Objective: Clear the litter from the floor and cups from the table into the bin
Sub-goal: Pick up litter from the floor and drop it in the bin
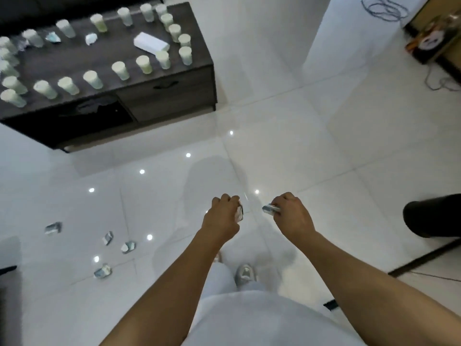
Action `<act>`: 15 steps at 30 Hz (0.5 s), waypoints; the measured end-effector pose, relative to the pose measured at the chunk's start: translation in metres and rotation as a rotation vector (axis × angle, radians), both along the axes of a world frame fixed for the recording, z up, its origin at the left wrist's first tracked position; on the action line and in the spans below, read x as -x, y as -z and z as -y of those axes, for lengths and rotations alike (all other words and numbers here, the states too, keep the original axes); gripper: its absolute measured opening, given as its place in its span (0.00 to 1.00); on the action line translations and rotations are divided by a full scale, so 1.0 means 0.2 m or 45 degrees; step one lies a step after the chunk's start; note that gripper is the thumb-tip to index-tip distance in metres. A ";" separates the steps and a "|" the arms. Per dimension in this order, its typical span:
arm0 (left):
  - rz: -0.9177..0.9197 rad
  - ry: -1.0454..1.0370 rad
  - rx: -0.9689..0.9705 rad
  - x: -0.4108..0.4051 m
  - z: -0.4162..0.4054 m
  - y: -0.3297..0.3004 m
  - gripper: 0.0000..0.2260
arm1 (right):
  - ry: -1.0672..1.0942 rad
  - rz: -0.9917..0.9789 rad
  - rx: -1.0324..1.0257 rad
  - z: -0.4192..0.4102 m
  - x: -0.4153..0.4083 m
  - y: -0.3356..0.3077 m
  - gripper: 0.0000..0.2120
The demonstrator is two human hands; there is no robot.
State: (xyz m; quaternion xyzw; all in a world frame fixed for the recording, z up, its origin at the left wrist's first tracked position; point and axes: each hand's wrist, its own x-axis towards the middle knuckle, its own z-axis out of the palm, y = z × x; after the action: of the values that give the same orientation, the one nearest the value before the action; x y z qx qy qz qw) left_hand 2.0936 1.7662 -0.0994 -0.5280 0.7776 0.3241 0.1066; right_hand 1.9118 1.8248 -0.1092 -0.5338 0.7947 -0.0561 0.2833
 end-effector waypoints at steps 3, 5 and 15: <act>0.012 0.199 -0.012 0.26 0.11 -0.01 0.30 | 0.168 -0.003 -0.007 -0.01 0.19 0.01 0.16; 0.020 0.321 -0.012 0.43 0.19 -0.01 0.30 | 0.275 -0.008 -0.012 0.00 0.31 0.01 0.16; 0.006 0.923 0.049 1.19 0.58 -0.04 0.26 | 0.737 -0.095 -0.025 0.08 0.81 -0.04 0.14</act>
State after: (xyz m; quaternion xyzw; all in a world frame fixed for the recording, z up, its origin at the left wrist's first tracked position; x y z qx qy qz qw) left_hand 1.8559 1.6506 -0.0922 -0.2207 0.9200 0.2495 0.2063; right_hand 1.7499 1.8091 -0.1015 -0.2838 0.9244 -0.1071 0.2312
